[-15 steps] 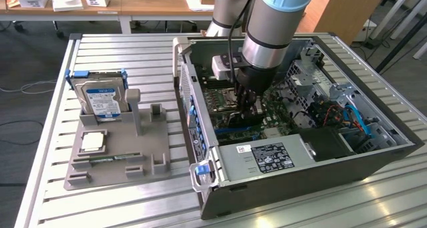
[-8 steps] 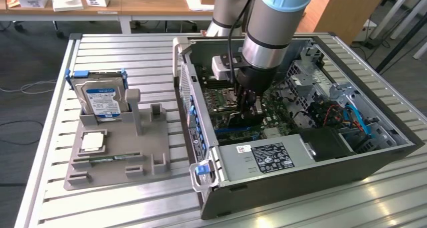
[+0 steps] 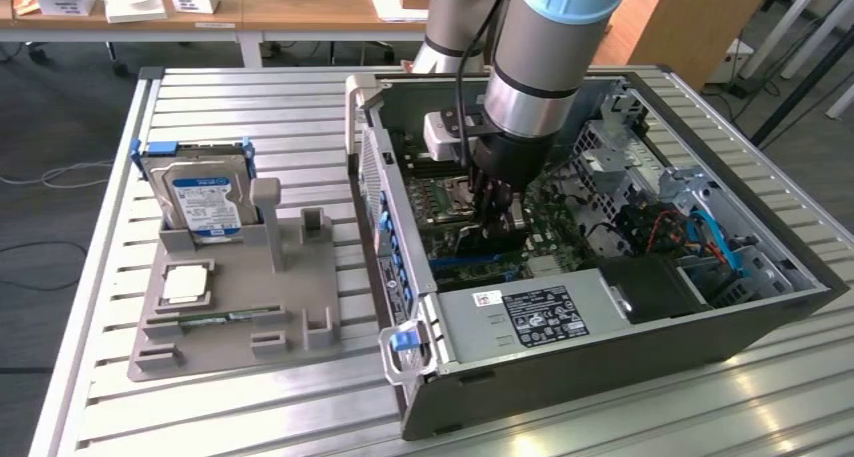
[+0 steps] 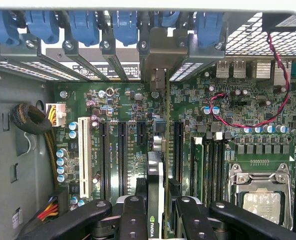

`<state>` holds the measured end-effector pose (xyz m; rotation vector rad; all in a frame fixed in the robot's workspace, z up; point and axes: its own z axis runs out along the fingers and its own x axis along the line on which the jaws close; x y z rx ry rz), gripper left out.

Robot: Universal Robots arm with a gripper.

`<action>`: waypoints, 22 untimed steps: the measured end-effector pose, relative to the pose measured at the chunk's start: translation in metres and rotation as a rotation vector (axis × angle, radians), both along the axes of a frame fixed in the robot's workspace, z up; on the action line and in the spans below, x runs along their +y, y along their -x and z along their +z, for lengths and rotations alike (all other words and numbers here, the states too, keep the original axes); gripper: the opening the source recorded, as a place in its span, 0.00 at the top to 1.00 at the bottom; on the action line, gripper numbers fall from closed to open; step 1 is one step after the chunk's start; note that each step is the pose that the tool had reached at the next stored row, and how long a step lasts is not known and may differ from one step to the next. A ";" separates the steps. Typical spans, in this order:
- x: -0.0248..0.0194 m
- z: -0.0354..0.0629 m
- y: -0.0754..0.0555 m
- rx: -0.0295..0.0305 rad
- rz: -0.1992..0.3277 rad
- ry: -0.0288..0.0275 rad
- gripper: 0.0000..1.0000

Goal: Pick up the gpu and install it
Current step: 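Insert the gpu into the slot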

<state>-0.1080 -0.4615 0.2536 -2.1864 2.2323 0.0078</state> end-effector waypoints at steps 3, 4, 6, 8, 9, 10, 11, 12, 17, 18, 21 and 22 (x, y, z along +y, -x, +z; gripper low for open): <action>0.0001 0.0013 0.000 -0.0006 0.000 -0.0010 0.73; 0.0001 0.0031 0.000 -0.0003 0.000 -0.0005 0.73; 0.0000 0.0055 0.000 -0.0001 0.000 -0.0002 0.73; 0.0000 0.0054 0.000 -0.0001 0.000 -0.0003 0.73; 0.0000 0.0054 0.000 -0.0002 0.000 -0.0003 0.73; 0.0000 0.0055 0.000 0.0000 0.000 -0.0003 0.73; 0.0000 0.0055 0.000 -0.0001 0.000 -0.0002 0.73; 0.0000 0.0056 0.000 0.0000 0.000 -0.0001 0.73; 0.0000 0.0057 0.000 0.0001 0.000 -0.0003 0.73; 0.0000 0.0056 0.000 0.0000 0.000 -0.0004 0.73; 0.0000 0.0056 0.000 0.0000 0.000 -0.0004 0.73; 0.0000 0.0056 0.000 0.0000 0.000 -0.0004 0.73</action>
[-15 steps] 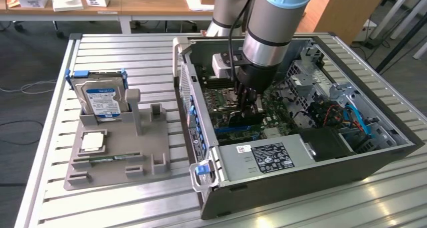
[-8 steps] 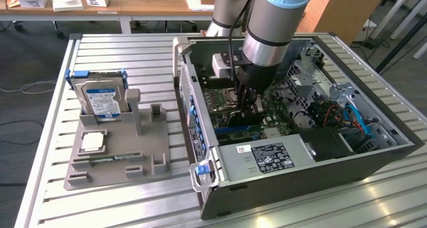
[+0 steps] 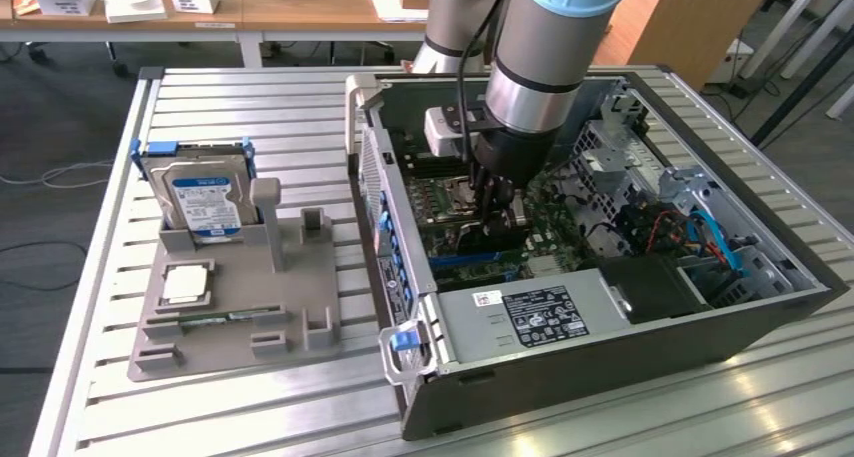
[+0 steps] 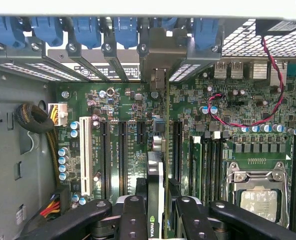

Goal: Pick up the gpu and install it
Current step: 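Insert the gpu into the slot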

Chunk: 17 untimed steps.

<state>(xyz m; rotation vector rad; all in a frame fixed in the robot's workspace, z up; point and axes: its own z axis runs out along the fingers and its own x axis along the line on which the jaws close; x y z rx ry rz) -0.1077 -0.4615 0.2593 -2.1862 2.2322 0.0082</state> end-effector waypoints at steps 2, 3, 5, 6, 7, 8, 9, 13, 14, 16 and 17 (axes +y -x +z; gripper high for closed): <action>0.0000 0.0000 0.000 0.0000 0.000 0.0000 0.73; 0.0000 0.0000 0.000 0.0001 0.000 0.0001 0.73; 0.0000 0.0000 0.000 0.0000 0.000 0.0000 0.73; 0.0000 0.0000 -0.001 0.0000 0.000 0.0000 0.73; 0.0000 0.0000 -0.001 0.0000 0.000 0.0000 0.73; 0.0000 0.0000 -0.001 0.0000 0.000 0.0000 0.73; 0.0000 0.0000 -0.001 -0.0001 0.000 0.0000 0.73; 0.0000 0.0000 -0.002 0.0002 -0.004 0.0000 0.73; 0.0000 -0.0001 -0.002 0.0002 -0.004 0.0000 0.73; 0.0000 -0.0001 -0.002 0.0001 -0.004 -0.0001 0.73; 0.0000 -0.0001 -0.003 0.0001 -0.004 0.0000 0.73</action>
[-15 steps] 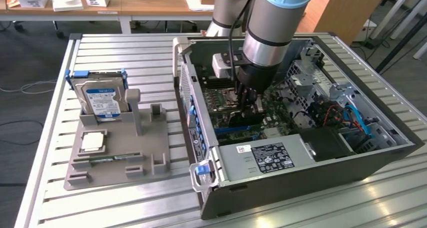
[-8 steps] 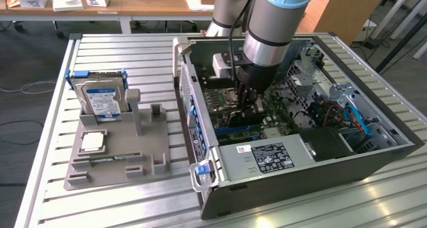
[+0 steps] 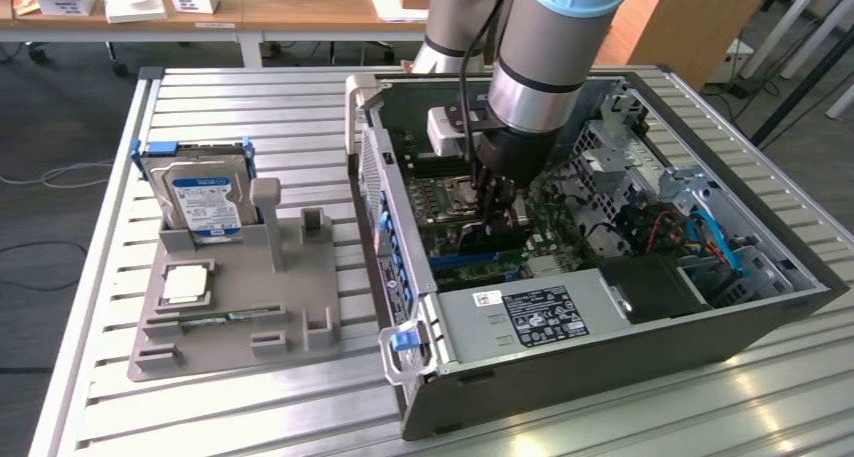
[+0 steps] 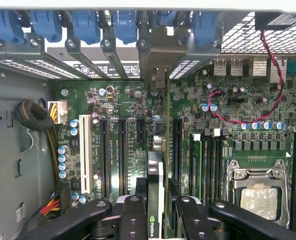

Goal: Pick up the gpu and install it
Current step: 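Insert the gpu into the slot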

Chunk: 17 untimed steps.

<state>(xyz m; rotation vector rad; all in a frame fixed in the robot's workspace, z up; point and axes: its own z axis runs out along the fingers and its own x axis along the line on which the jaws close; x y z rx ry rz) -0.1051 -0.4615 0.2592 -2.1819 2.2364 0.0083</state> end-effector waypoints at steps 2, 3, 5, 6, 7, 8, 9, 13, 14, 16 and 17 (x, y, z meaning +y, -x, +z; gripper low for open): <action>0.0000 0.0000 0.000 0.0001 0.000 0.0000 0.73; 0.0000 0.0000 0.000 0.0001 0.000 0.0001 0.73; 0.0000 0.0000 0.000 0.0000 0.000 0.0000 0.73; 0.0000 0.0000 0.000 0.0002 0.000 0.0001 0.73; 0.0000 0.0000 0.000 0.0007 0.000 0.0000 0.73; 0.0000 0.0000 0.000 0.0017 0.000 0.0000 0.73; 0.0000 0.0000 0.000 0.0029 0.000 0.0001 0.73; 0.0000 0.0001 0.000 0.0073 0.000 0.0001 0.73; 0.0000 0.0000 0.000 0.0076 0.000 -0.0001 0.73; 0.0000 0.0000 0.000 0.0078 0.000 0.0000 0.73; 0.0000 0.0000 0.000 0.0078 0.000 0.0000 0.73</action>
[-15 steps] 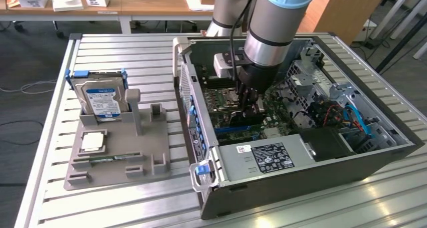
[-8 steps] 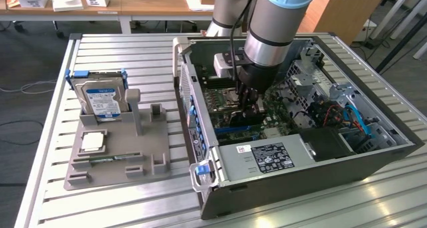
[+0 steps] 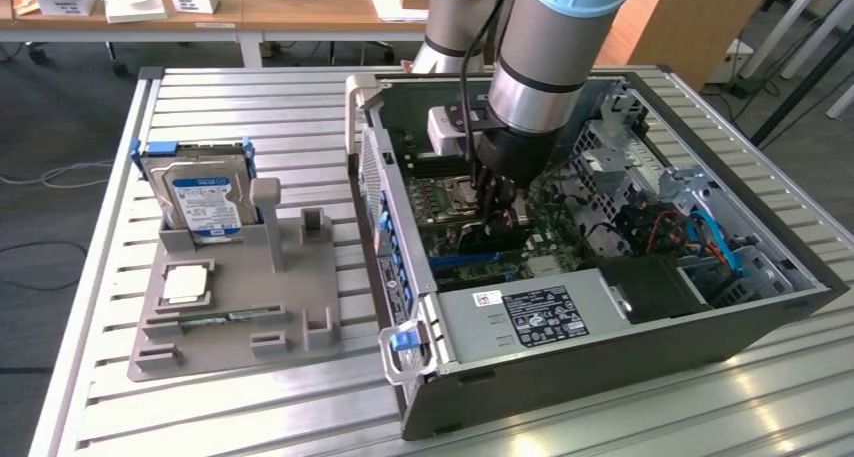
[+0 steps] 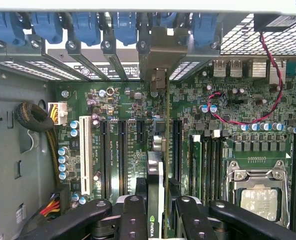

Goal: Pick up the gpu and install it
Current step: 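Insert the gpu into the slot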

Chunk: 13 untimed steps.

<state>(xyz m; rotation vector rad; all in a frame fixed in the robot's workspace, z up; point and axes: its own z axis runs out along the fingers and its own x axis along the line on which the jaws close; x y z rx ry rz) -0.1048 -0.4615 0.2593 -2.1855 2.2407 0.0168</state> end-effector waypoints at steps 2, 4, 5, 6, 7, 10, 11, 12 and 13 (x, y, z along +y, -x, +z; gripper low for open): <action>0.0000 0.0000 0.000 0.0013 0.000 0.0000 0.73; 0.0000 0.0000 0.000 0.0047 0.000 0.0000 0.73; 0.0000 0.0000 0.000 0.0057 0.000 0.0001 0.73; 0.0000 0.0000 0.000 0.0058 0.000 0.0000 0.73; 0.0000 0.0000 0.000 0.0072 0.000 0.0000 0.73; 0.0000 -0.0004 0.000 0.0073 0.000 0.0000 0.73; 0.0000 -0.0004 0.000 0.0073 0.000 -0.0006 0.73; 0.0001 -0.0006 0.000 0.0072 0.000 -0.0013 0.73; 0.0000 -0.0006 0.000 0.0073 0.000 -0.0015 0.73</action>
